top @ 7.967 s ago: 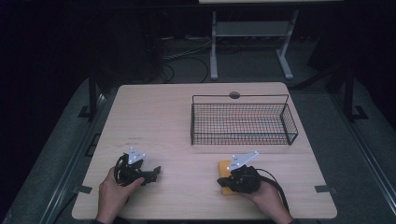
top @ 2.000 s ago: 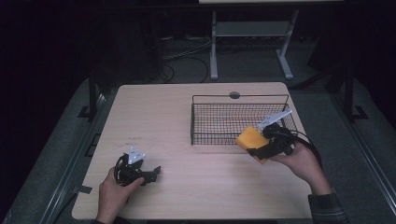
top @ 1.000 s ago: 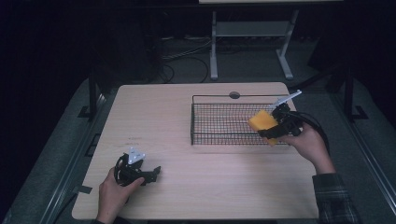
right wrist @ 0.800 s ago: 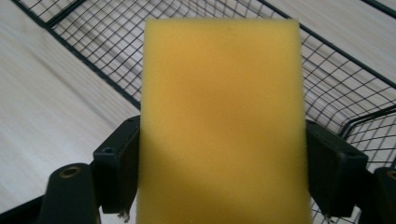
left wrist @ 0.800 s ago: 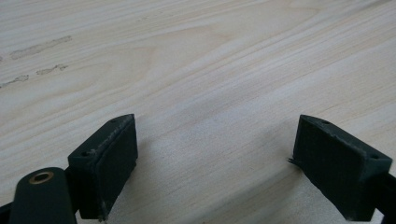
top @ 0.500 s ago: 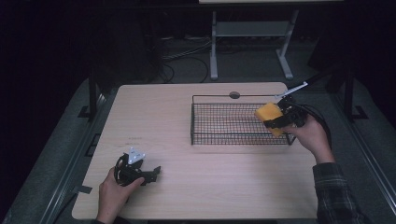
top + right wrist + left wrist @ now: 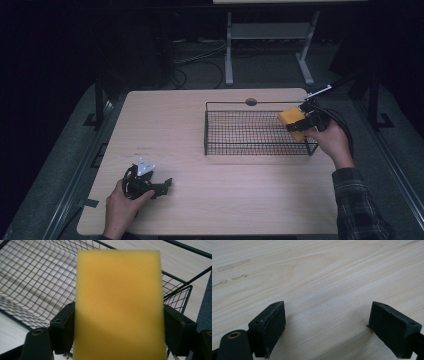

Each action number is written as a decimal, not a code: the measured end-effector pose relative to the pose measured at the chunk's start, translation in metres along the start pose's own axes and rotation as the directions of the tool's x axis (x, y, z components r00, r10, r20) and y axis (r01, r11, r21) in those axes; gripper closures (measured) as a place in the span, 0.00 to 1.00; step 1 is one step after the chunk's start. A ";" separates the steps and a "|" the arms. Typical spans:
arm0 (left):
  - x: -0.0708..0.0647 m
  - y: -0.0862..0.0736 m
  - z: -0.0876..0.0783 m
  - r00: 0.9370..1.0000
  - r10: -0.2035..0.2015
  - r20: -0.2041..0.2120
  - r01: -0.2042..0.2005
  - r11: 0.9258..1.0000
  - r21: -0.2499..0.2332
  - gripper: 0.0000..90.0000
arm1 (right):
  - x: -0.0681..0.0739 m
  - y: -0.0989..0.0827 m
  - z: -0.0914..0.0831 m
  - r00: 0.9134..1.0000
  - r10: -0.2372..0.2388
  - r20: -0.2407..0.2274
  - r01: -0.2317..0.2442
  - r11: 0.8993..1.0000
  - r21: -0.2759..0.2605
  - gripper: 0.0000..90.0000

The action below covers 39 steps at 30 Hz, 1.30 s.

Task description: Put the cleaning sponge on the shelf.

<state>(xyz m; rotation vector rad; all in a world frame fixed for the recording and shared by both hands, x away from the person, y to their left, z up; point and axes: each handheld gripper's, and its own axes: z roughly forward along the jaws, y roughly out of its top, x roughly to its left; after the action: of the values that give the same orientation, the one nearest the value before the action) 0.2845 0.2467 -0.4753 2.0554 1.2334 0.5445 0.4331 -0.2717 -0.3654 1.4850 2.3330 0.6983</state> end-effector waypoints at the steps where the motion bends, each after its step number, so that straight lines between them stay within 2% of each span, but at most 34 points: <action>1: 0.000 0.000 0.000 1.000 0.000 0.000 0.000 1.000 0.000 0.14 | -0.001 0.000 0.003 1.000 0.011 0.007 -0.011 1.000 0.007 0.25; 17: 0.000 0.000 0.000 1.000 0.000 0.000 0.000 1.000 0.000 0.14 | -0.008 0.000 0.022 0.996 0.081 0.036 -0.082 0.996 0.031 0.25; 39: 0.000 0.000 0.000 1.000 0.000 0.000 0.000 1.000 0.000 0.14 | -0.007 -0.010 0.041 0.996 0.090 0.029 -0.092 0.992 0.085 0.25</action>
<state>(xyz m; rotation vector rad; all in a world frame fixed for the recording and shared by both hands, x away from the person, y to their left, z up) 0.2845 0.2467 -0.4754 2.0550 1.2337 0.5441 0.4488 -0.2716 -0.4054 1.6368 2.3163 0.6045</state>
